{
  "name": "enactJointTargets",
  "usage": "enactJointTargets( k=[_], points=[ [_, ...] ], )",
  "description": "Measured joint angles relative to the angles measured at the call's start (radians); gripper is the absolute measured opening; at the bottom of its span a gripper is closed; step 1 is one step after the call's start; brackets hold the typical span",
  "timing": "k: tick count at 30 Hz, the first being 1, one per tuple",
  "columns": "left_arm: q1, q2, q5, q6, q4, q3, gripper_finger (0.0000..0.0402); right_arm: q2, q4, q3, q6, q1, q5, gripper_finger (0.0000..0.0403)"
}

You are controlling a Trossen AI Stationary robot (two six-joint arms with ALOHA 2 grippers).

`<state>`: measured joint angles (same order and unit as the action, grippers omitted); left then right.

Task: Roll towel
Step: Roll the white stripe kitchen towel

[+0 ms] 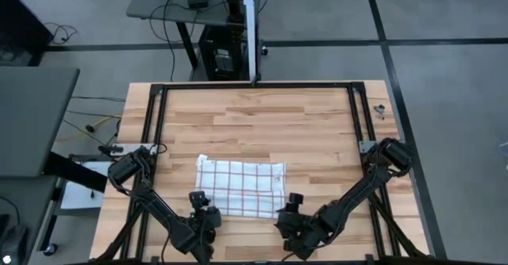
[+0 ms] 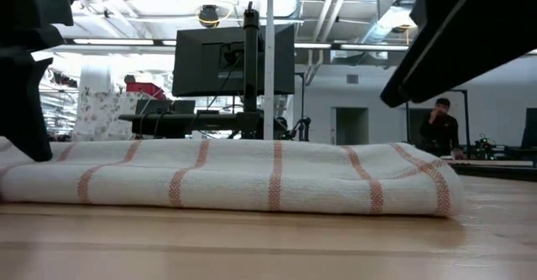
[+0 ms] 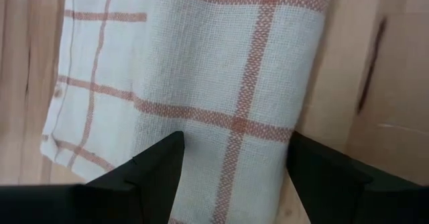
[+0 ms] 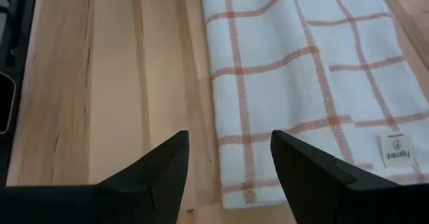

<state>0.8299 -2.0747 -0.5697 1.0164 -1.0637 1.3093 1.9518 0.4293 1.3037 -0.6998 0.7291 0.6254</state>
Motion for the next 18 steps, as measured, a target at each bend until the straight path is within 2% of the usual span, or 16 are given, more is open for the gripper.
enactJointTargets(
  k=[5,13,18],
  points=[
    [0.000,-0.002,0.000,0.000,0.013,0.004,0.0239,0.000,-0.021,0.000,0.009,-0.026,-0.026,0.0205],
    [0.000,-0.002,0.004,0.000,0.018,0.004,0.0239,0.073,-0.135,0.001,0.316,-0.029,-0.013,0.0223],
    [0.000,-0.002,0.004,0.011,0.018,0.004,0.0239,0.121,-0.110,0.001,0.349,-0.022,0.003,0.0235]
  ],
)
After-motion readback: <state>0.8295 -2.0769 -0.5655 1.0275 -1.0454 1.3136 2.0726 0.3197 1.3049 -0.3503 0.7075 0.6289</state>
